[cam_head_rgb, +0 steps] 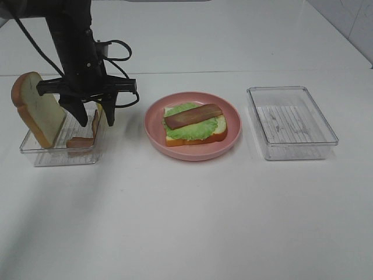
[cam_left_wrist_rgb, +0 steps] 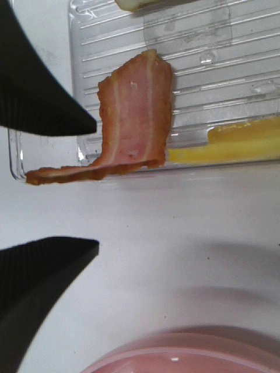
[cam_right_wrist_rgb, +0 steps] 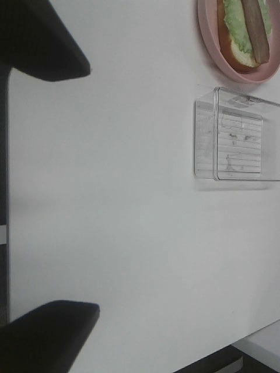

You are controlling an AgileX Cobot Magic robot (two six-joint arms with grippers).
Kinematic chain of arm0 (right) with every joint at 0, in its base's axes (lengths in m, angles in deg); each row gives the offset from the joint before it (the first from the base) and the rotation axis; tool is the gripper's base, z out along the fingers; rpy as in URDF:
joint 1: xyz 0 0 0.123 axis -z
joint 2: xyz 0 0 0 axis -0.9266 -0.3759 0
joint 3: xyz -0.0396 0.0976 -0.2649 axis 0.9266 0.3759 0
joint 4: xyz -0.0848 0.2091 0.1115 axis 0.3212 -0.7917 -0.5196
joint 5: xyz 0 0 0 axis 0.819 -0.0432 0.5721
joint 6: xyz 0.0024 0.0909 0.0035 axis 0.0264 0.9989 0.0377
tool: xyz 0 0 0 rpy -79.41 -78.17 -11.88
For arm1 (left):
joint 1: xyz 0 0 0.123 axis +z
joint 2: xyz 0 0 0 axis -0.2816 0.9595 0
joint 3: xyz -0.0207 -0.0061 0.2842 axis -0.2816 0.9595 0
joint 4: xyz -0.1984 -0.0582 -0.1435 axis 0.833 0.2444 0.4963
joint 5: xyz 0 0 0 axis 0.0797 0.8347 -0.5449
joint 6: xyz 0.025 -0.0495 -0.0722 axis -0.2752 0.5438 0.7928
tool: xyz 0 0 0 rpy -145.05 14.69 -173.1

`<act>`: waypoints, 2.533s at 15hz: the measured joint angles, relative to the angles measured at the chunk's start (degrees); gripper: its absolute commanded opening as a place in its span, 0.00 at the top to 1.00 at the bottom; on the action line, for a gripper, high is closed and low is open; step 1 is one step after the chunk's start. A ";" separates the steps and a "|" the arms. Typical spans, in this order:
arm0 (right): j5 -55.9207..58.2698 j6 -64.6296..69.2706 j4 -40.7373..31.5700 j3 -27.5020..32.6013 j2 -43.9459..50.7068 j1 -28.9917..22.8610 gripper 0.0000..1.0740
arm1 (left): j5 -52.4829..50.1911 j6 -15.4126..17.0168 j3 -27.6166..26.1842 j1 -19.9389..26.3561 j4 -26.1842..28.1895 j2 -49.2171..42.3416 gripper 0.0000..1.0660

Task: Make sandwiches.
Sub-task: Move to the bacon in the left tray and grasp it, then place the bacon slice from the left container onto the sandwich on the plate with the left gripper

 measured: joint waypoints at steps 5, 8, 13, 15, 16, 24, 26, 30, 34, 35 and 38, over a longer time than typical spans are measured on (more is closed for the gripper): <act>0.00 0.00 0.00 0.00 0.00 0.00 0.08 | 0.86 0.74 0.00 0.00 -1.49 0.00 1.00; -0.06 0.00 0.00 0.00 0.00 0.00 0.08 | 1.43 0.74 -0.11 0.00 -4.30 0.00 1.00; -0.06 0.00 0.00 0.00 0.00 0.00 0.08 | 1.78 0.74 -4.41 0.00 -0.29 -0.23 1.00; -0.06 0.00 0.00 0.00 0.00 0.00 0.08 | 1.78 0.74 -6.88 0.00 3.38 -0.86 1.00; -0.06 0.00 0.00 0.00 0.00 0.00 0.08 | 1.78 0.57 -9.63 0.00 8.14 -1.49 1.00; -0.06 0.00 -0.06 0.00 0.00 0.00 0.08 | 1.15 -2.52 -17.76 -3.09 24.81 -1.72 1.00; -0.06 0.00 -0.06 0.00 0.00 0.00 0.08 | -3.04 -4.18 -17.76 -3.84 27.33 -1.72 1.00; -0.06 0.00 -0.06 0.00 0.00 0.00 0.08 | -13.29 -5.44 -17.88 -6.70 29.85 -1.60 1.00; -0.06 0.00 -0.06 0.00 0.00 0.00 0.08 | -19.77 -7.51 -17.88 -7.51 39.42 1.78 1.00; -0.06 0.00 -0.06 0.00 0.00 0.00 0.08 | -20.11 -8.14 -17.88 -7.56 40.85 2.58 1.00; -0.06 0.00 -0.06 0.00 0.00 0.00 0.08 | -19.25 -14.32 -17.88 -7.96 46.70 7.10 1.00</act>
